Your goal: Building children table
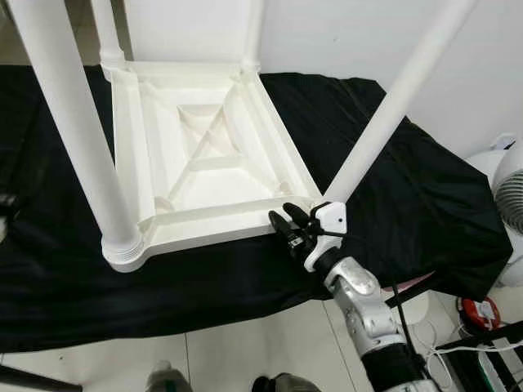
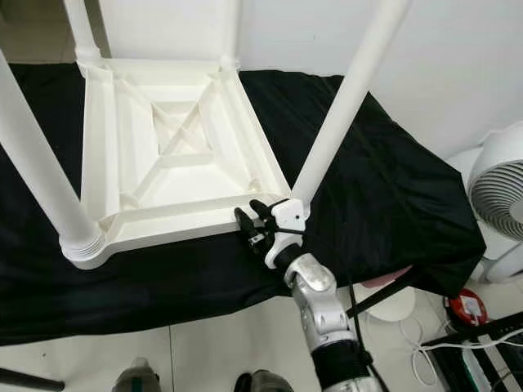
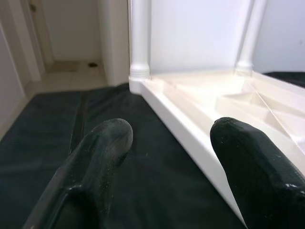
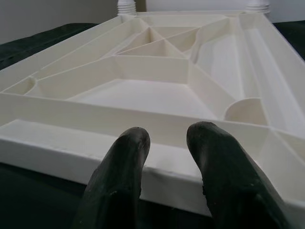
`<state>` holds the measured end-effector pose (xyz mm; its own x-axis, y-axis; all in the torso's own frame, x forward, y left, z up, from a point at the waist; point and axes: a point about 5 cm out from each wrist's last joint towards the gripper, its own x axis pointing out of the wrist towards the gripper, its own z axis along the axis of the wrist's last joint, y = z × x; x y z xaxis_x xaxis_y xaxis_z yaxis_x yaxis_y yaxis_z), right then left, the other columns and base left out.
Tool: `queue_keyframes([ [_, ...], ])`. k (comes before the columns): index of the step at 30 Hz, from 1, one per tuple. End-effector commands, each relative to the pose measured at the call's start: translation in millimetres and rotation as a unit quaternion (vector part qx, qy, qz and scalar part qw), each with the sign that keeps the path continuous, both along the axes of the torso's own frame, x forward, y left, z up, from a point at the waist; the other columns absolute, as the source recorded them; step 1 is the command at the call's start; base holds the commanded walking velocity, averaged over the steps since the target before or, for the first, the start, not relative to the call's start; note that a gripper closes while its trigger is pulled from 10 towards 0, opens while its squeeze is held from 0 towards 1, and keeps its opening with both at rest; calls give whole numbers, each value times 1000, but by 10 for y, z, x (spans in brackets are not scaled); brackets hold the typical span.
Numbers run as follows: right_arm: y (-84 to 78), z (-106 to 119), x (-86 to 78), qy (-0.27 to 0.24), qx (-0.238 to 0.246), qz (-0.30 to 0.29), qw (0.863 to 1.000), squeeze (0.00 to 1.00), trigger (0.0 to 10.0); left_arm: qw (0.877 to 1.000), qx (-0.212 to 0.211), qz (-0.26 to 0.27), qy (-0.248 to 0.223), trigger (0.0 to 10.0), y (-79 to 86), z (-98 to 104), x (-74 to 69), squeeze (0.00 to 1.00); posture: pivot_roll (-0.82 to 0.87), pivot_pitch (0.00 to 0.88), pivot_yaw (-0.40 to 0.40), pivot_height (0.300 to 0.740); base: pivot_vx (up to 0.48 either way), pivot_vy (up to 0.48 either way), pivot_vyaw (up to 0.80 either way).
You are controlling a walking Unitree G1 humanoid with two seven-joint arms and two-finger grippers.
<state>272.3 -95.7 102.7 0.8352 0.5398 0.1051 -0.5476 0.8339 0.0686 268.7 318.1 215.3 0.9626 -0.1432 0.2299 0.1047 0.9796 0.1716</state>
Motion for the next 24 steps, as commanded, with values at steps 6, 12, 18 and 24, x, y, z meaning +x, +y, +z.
queue_keyframes([
  [6, -110, -89, -197, 18, -3, -33, 999, 0, 10000, 996, 14, -89, -26, 10000, -412, 29, 224, 0, 134, 7, -66, 740, 0, 0, 0],
  [12, -243, -199, -320, 45, 9, -83, 996, 0, 10000, 978, -16, -209, -23, 10000, -822, 24, 228, 0, 108, 2, -41, 740, 0, 0, 0],
  [18, -455, -296, -335, 81, 49, -182, 979, 0, 10000, 961, -21, -275, -15, 10000, -1060, 8, 168, 0, 109, 3, -41, 740, 0, 0, 0],
  [24, -573, -349, -264, 105, 78, -233, 963, 0, 10000, 936, -9, -353, -1, 10000, -1361, -24, 28, 0, 113, 13, -46, 740, 0, 0, 0],
])
